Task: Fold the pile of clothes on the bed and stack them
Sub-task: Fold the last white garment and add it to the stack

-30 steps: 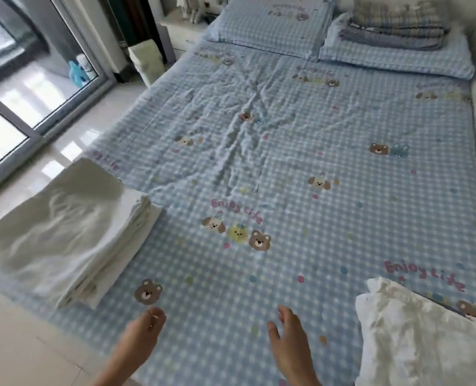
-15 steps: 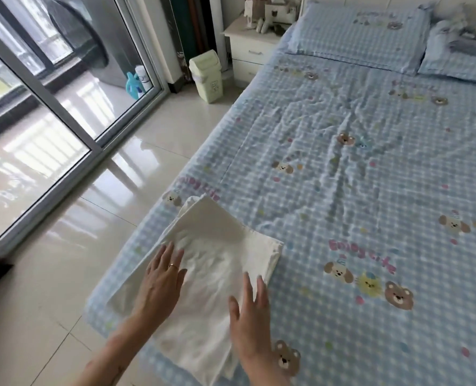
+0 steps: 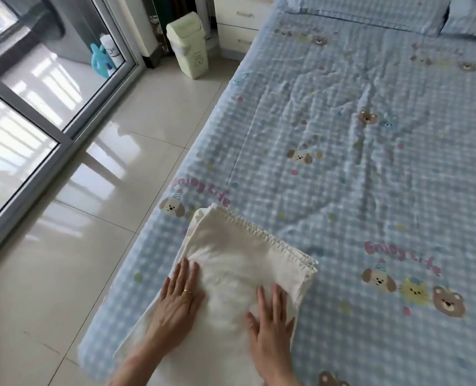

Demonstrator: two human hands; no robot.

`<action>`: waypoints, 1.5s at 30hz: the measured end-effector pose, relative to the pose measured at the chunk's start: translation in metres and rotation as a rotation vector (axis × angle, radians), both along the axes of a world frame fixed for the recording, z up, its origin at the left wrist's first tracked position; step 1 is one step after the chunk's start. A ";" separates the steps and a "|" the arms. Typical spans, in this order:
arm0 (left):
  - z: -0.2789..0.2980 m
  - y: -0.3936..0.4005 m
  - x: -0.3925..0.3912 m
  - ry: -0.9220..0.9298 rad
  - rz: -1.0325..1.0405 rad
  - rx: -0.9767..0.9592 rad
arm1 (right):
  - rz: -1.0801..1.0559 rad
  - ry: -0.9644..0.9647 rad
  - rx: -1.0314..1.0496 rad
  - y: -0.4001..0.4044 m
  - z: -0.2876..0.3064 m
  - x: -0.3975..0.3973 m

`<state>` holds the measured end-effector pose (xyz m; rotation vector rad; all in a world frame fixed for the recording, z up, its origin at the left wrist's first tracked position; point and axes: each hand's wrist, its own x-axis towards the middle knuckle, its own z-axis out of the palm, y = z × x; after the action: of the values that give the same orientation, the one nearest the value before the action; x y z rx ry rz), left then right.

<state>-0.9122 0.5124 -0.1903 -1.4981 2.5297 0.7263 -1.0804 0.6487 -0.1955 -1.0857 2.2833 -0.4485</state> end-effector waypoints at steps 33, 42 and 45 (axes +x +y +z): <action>0.005 -0.041 0.028 0.383 0.679 0.888 | -0.925 -0.639 -0.040 0.018 -0.010 -0.013; 0.037 -0.013 0.010 0.488 0.756 0.773 | -0.886 -0.516 -0.113 0.041 0.041 -0.049; 0.062 0.006 -0.022 0.514 0.725 0.738 | -0.880 -0.526 -0.098 0.063 0.058 -0.071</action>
<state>-0.9341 0.5182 -0.1285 -2.0380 1.5064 2.0689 -1.1516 0.7115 -0.1372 0.0888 2.1378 -1.0432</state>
